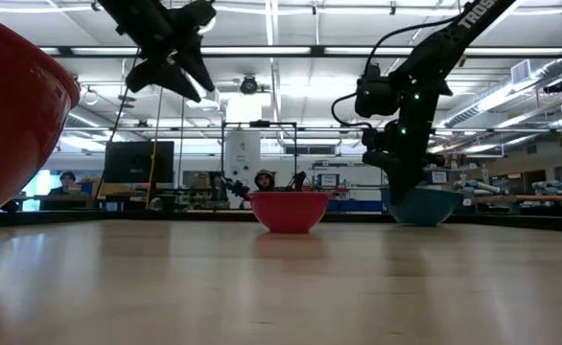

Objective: Nest bowls inside each other
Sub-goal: Stack the blue bowl on top of the green bowl

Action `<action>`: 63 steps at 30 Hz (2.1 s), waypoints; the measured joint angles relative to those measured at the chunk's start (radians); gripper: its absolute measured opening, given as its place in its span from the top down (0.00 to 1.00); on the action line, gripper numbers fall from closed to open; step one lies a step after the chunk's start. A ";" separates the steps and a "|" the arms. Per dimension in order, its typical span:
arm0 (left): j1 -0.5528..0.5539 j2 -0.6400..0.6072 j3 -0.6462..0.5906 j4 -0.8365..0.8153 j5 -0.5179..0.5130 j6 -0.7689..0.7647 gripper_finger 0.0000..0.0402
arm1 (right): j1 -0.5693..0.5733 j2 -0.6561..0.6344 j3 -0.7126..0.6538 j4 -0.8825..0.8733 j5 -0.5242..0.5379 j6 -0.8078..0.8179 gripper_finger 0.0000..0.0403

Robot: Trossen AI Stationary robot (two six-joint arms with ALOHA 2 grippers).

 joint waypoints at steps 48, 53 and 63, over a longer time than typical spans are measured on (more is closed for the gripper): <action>-0.090 -0.229 0.001 -0.201 0.001 0.030 0.60 | 0.555 0.003 0.230 0.405 -0.025 0.337 0.95; -0.084 -0.246 0.003 -0.207 0.002 0.061 0.60 | 0.600 0.059 0.392 0.450 -0.029 0.246 0.95; -0.078 -0.284 0.087 -0.313 0.006 0.082 0.60 | 0.674 0.356 0.816 0.335 -0.106 0.129 0.95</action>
